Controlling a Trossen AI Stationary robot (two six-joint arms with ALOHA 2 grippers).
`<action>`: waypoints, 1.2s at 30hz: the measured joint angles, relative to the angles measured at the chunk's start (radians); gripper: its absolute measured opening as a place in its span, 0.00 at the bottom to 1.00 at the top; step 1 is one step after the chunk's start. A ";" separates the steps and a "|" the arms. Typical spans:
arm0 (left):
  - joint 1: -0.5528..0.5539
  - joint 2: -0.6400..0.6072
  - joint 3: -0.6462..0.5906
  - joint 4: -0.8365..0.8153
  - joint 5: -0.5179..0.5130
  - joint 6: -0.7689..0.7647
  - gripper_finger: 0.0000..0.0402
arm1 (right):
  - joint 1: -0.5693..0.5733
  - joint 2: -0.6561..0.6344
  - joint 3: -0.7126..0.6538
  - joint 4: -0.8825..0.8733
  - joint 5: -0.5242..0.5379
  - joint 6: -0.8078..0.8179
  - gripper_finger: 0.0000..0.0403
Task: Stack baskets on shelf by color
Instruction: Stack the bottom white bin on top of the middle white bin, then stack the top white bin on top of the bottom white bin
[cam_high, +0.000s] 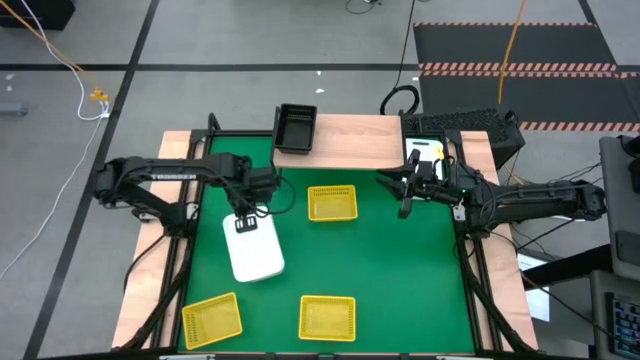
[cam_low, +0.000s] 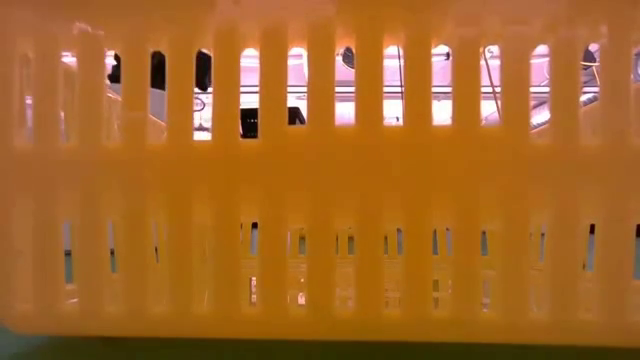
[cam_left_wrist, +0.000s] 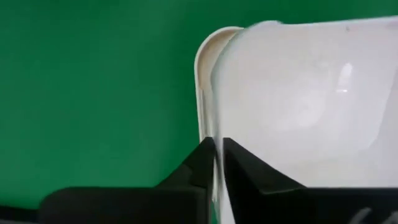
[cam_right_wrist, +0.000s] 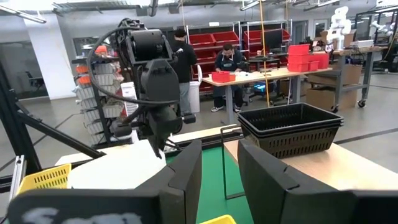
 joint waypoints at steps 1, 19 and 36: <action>0.000 0.001 0.000 0.001 0.000 0.024 0.12 | 0.000 0.000 0.000 -0.004 0.000 -0.001 0.25; -0.082 -0.069 0.000 0.020 -0.211 -0.216 0.36 | -0.031 0.000 0.027 -0.556 0.310 0.081 0.25; -0.691 -0.161 -0.329 0.912 -0.359 -0.735 0.13 | -0.013 -0.001 0.027 -0.950 0.286 0.332 0.25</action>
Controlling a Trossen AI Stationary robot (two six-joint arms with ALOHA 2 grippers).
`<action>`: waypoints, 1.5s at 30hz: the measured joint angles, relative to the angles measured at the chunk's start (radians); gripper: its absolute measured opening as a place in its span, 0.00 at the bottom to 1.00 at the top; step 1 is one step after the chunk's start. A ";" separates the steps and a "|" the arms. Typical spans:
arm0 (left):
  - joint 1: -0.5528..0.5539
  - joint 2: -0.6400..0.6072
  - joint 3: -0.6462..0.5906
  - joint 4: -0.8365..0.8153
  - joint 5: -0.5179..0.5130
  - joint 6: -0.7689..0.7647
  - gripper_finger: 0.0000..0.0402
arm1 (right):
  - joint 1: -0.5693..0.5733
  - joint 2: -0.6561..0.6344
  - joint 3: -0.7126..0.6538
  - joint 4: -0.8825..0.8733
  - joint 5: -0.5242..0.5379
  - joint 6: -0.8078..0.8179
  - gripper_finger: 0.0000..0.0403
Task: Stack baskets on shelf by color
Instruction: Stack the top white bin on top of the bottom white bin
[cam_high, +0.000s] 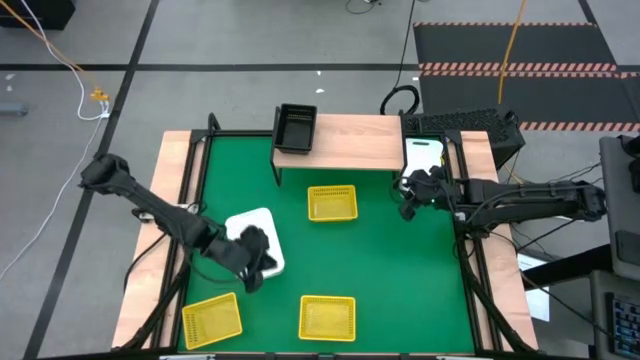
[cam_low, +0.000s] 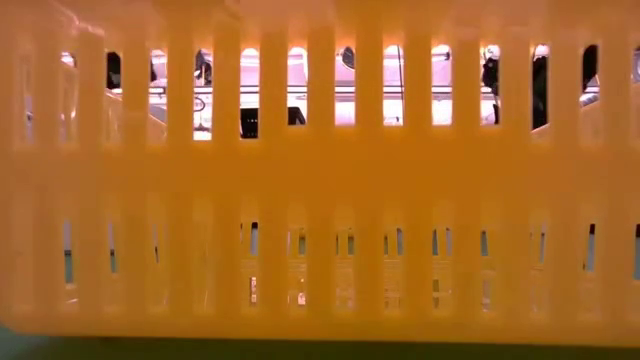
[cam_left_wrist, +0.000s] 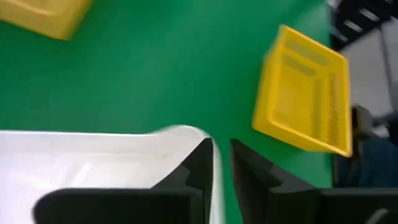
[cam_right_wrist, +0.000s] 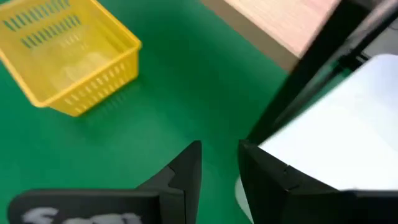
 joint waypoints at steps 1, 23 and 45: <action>-0.013 0.016 -0.004 0.026 0.007 0.007 0.11 | 0.005 0.000 0.000 0.012 0.000 0.000 0.25; -0.189 0.106 0.006 -0.335 0.098 -0.193 0.04 | 0.033 0.001 -0.029 0.191 -0.005 -0.128 0.25; -0.296 -0.233 0.006 -0.512 -0.259 -0.332 0.03 | -0.019 0.001 0.035 -0.115 -0.069 -0.192 0.28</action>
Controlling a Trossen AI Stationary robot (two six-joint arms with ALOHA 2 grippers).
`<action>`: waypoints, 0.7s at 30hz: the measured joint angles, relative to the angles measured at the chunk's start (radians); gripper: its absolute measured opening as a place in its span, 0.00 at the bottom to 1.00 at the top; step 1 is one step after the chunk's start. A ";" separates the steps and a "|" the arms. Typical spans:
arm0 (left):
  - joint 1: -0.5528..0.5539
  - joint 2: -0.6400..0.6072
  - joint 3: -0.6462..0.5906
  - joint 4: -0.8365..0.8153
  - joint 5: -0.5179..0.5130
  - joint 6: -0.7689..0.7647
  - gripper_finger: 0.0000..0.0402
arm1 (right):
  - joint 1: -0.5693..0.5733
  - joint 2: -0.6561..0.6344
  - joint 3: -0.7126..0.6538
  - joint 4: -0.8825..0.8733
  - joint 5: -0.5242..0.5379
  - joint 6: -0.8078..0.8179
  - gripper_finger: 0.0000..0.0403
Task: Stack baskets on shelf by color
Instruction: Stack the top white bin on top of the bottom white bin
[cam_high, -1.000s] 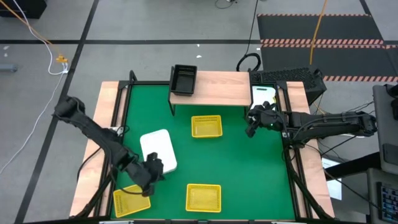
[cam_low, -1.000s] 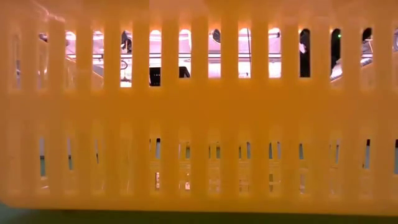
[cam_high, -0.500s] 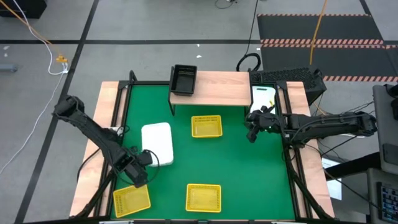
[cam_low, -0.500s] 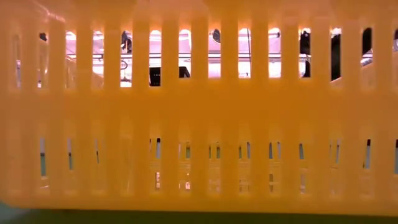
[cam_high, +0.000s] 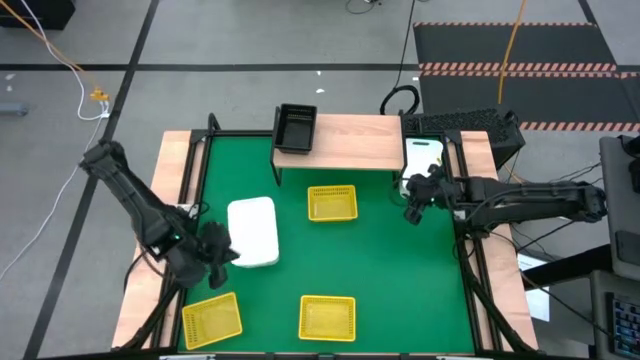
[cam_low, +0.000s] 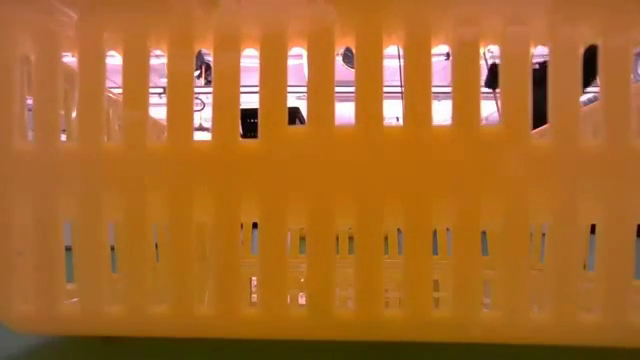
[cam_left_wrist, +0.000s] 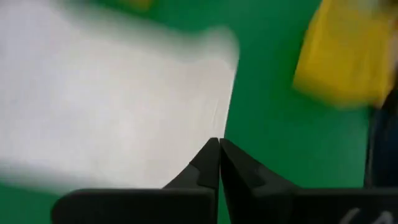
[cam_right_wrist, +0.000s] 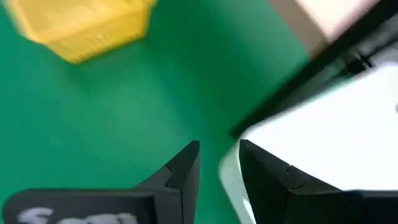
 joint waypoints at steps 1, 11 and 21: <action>-0.002 -0.013 0.000 0.052 -0.102 0.071 0.03 | 0.000 0.000 0.017 -0.005 -0.014 -0.008 0.29; 0.134 0.089 0.001 0.596 -0.358 0.633 0.15 | -0.092 0.122 0.228 -0.434 0.043 0.048 0.39; 0.297 0.334 0.001 0.726 -0.291 0.580 0.48 | -0.198 0.287 0.243 -0.460 -0.141 -0.092 0.40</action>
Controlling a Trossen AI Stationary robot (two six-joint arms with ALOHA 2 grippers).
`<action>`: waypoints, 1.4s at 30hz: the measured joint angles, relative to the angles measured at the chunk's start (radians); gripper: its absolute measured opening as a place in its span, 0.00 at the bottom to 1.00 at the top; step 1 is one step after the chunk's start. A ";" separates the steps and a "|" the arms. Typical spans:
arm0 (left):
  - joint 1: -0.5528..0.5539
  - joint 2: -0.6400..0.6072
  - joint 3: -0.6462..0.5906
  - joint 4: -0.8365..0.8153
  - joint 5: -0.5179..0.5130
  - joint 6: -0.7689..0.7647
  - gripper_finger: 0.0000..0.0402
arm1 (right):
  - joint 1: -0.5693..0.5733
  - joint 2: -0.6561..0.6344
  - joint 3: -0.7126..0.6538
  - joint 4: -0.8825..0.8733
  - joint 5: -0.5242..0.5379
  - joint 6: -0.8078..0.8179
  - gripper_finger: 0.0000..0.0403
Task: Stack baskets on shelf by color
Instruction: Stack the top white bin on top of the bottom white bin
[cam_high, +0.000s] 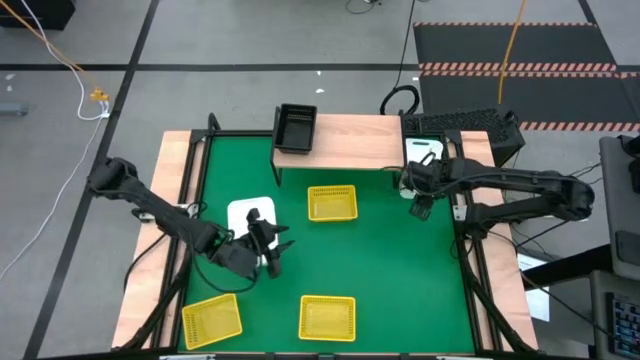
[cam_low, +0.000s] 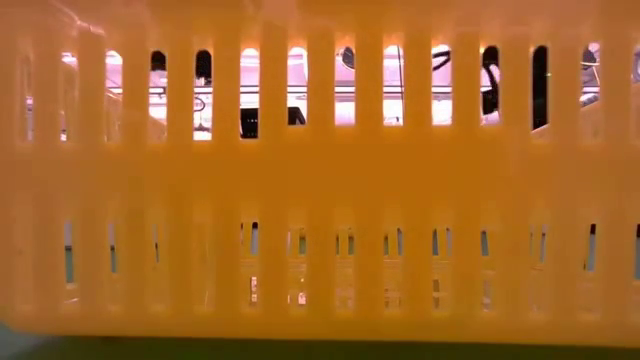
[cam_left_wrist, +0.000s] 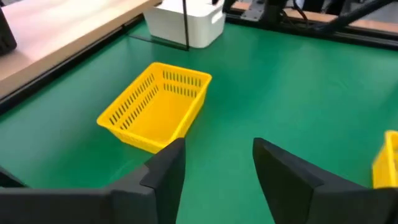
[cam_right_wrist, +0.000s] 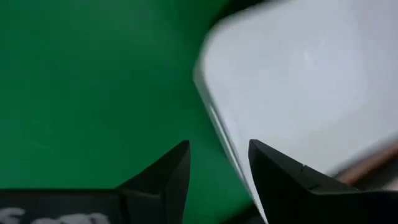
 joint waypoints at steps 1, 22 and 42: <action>0.005 0.004 0.000 0.015 0.000 0.008 0.49 | -0.009 0.011 0.000 0.015 0.000 -0.013 0.40; -0.051 -0.045 0.000 -0.029 -0.003 -0.063 0.38 | 0.054 0.019 -0.052 0.099 -0.177 0.084 0.01; -0.103 -0.297 0.000 -0.437 -0.063 -0.318 0.38 | 0.690 0.225 0.409 0.233 -0.236 0.338 0.00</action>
